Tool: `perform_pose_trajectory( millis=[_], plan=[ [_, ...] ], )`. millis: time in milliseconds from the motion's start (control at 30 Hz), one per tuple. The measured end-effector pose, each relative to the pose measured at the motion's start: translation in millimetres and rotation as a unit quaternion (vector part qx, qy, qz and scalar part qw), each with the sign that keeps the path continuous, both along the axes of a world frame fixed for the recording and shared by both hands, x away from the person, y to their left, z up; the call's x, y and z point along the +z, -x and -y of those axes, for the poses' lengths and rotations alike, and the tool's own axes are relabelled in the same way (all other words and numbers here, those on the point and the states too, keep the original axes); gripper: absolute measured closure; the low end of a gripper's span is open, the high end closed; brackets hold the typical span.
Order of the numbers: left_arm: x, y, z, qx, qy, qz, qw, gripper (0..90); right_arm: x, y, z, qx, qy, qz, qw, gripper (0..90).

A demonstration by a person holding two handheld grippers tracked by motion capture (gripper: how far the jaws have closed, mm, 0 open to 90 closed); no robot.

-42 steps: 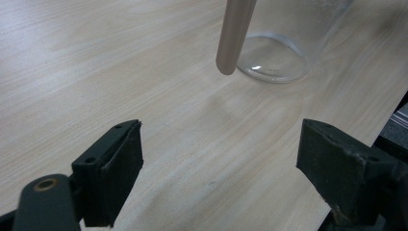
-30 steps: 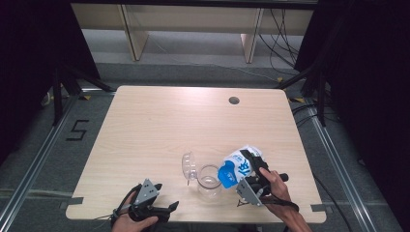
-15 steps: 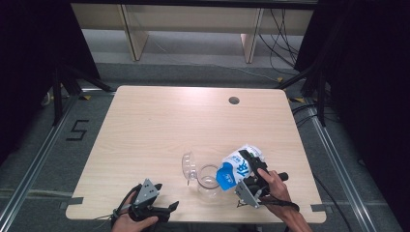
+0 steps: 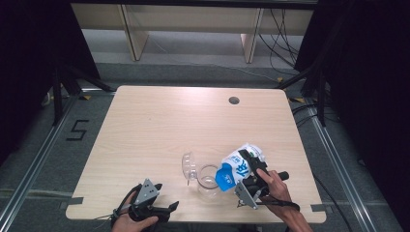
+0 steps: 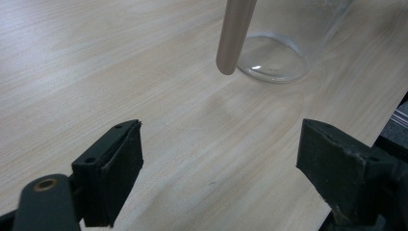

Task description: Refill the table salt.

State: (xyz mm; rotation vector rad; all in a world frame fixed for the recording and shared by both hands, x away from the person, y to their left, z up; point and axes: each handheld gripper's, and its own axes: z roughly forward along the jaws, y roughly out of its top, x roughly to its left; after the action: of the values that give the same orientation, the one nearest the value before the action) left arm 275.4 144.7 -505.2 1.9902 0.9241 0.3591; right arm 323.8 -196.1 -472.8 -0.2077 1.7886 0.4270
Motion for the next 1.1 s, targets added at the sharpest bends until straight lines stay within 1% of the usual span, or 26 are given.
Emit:
perform_pose_trajectory(
  millis=[33,67,100,133,200,233,267,300,333,367,400,433,467,500,533,600,633,667,700,767,833,900,967,1033,1067,1100],
  plan=[
    [0.1,-0.2,-0.1,-0.001,-0.001,0.001,1.0000,15.8,-3.3,-0.1,0.3,-0.004,-0.020,-0.007,0.9998,44.6],
    [0.0,-0.2,-0.1,-0.001,-0.001,0.001,1.0000,15.7,-0.6,-0.1,0.1,-0.001,-0.004,0.000,1.0000,44.6],
    [0.2,-0.4,-0.8,-0.002,-0.007,0.001,1.0000,15.7,0.8,-0.1,-0.1,0.001,0.004,0.002,1.0000,44.7],
    [-0.1,0.1,0.1,0.001,0.001,-0.001,1.0000,15.7,-2.9,-0.3,0.3,-0.002,-0.020,-0.005,0.9998,44.6],
    [-0.4,0.5,0.6,0.004,0.004,-0.004,1.0000,15.7,-2.8,-0.3,0.2,-0.003,-0.016,-0.001,0.9999,44.7],
    [0.2,-0.3,-1.4,0.001,-0.013,-0.003,0.9999,15.8,-1.7,-0.5,0.1,-0.003,-0.009,0.001,1.0000,44.7],
    [0.1,-0.2,-1.1,0.001,-0.011,-0.003,0.9999,15.8,-2.9,-0.6,0.1,-0.003,-0.016,0.000,0.9999,44.7],
    [-0.2,0.6,0.6,0.003,0.002,-0.004,1.0000,15.7,-2.9,-0.4,-0.2,-0.004,-0.013,0.001,0.9999,44.7],
    [-0.6,0.2,0.5,0.001,0.005,-0.004,1.0000,15.7,-5.0,-0.2,-0.1,-0.006,-0.021,-0.004,0.9997,44.7],
    [-0.5,0.1,0.4,0.000,0.004,-0.006,1.0000,15.7,-2.3,-0.6,-0.5,-0.003,0.005,0.008,1.0000,44.7],
    [-0.5,-0.2,0.0,0.000,0.000,-0.004,1.0000,15.7,-1.3,-0.1,-1.1,-0.004,0.015,0.011,0.9998,44.8],
    [-0.6,0.1,0.6,0.000,0.005,-0.005,1.0000,15.7,-4.2,-0.2,-0.8,-0.007,-0.001,0.005,1.0000,44.9],
    [-0.6,0.1,0.6,0.000,0.005,-0.005,1.0000,15.8,-3.9,-0.4,-1.0,-0.006,0.003,0.005,1.0000,44.9],
    [-0.6,0.2,0.5,0.000,0.005,-0.005,1.0000,15.8,-4.7,-0.1,-1.2,-0.008,-0.001,0.006,0.9999,44.9],
    [-0.5,0.4,0.7,0.002,0.004,-0.004,1.0000,15.7,-4.3,-0.1,-1.0,-0.009,0.002,0.007,0.9999,44.9],
    [-0.4,0.2,0.3,0.000,0.003,-0.005,1.0000,15.8,-0.3,-0.6,-1.6,-0.001,0.029,0.018,0.9994,44.9],
    [-0.3,0.1,0.2,-0.001,0.003,-0.005,1.0000,15.8,-3.8,-0.5,-0.8,-0.007,0.009,0.013,0.9999,44.9],
    [-0.3,0.2,0.2,-0.001,0.003,-0.005,1.0000,15.7,-3.8,-0.9,-0.8,-0.004,0.009,0.014,0.9998,44.9],
    [-0.2,0.2,0.2,-0.001,0.002,-0.005,1.0000,15.7,-3.9,-0.4,-0.7,-0.008,0.011,0.014,0.9998,44.9],
    [-0.2,0.2,0.2,-0.001,0.003,-0.005,1.0000,15.8,-3.6,-1.8,-0.5,0.001,0.018,0.013,0.9997,45.1],
    [-0.2,0.1,0.2,-0.001,0.002,-0.005,1.0000,15.8,-3.3,-1.6,-0.5,0.001,0.019,0.017,0.9997,45.1],
    [-0.2,0.1,0.2,-0.001,0.003,-0.005,1.0000,15.7,-2.8,-1.3,-0.7,0.000,0.020,0.019,0.9996,45.1],
    [-0.2,0.1,0.2,-0.001,0.002,-0.004,1.0000,15.7,-2.9,-0.4,-0.9,-0.007,0.014,0.019,0.9997,45.1],
    [-0.2,0.1,0.1,-0.001,0.003,-0.005,1.0000,15.7,-2.4,-0.8,-0.8,-0.003,0.023,0.022,0.9995,45.3],
    [-0.2,0.2,0.2,0.000,0.002,-0.004,1.0000,15.7,-2.1,0.1,-0.9,-0.009,0.028,0.025,0.9993,45.3],
    [-0.2,0.2,0.3,0.000,0.003,-0.004,1.0000,15.7,0.4,0.8,-1.5,-0.007,0.041,0.031,0.9987,45.3]
  ],
)
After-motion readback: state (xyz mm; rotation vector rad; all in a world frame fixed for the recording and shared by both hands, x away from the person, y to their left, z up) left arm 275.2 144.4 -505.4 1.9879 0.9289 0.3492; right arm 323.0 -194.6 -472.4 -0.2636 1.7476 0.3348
